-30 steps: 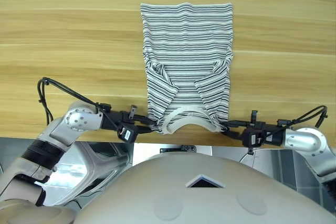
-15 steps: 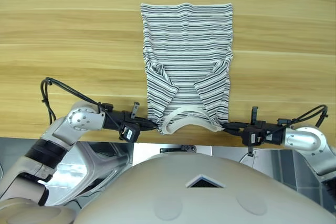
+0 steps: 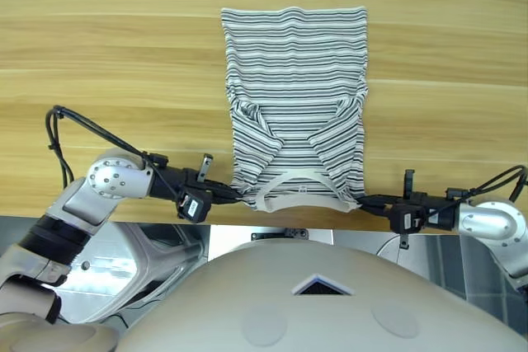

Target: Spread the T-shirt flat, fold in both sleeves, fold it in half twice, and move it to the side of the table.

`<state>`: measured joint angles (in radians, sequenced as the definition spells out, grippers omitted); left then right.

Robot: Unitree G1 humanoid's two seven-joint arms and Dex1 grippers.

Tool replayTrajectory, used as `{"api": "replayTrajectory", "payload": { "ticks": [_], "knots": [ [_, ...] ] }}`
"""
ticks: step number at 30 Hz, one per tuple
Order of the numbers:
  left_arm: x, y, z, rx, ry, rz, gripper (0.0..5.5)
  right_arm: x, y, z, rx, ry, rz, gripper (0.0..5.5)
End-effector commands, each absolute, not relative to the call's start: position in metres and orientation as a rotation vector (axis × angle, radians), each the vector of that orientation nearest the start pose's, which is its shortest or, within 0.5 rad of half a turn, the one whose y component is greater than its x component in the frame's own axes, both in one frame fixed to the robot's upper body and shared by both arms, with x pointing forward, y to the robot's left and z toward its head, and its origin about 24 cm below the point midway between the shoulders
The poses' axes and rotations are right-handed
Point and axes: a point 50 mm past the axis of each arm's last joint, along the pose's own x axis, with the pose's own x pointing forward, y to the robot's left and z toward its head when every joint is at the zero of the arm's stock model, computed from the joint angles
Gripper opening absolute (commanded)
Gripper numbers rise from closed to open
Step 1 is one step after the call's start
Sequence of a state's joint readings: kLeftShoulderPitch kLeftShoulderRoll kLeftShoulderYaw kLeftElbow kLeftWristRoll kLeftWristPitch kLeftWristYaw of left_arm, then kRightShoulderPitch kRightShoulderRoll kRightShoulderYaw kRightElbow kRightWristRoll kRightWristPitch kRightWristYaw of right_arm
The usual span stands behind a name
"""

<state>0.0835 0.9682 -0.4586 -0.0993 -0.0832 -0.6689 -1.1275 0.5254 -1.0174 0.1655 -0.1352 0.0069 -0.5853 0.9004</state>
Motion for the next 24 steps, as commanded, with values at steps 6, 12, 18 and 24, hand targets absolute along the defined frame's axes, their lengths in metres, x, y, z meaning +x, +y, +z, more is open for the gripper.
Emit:
{"api": "replayTrajectory", "payload": {
  "ticks": [6, 12, 18, 24],
  "knots": [
    [0.155, 0.189, 0.074, 0.856, -0.033, -1.796, 0.03, 0.097, -0.231, 0.060, -0.788, 0.249, 1.496, 0.01],
    [0.140, 0.194, 0.085, 0.812, -0.055, -1.835, 0.03, 0.089, -0.222, 0.087, -0.764, 0.130, 1.533, 0.01],
    [0.130, 0.201, 0.095, 0.786, -0.055, -1.871, 0.03, 0.081, -0.216, 0.101, -0.736, 0.059, 1.558, 0.01],
    [0.127, 0.209, 0.105, 0.813, -0.077, -1.850, 0.03, 0.079, -0.215, 0.112, -0.717, 0.015, 1.563, 0.01]
  ]
}}
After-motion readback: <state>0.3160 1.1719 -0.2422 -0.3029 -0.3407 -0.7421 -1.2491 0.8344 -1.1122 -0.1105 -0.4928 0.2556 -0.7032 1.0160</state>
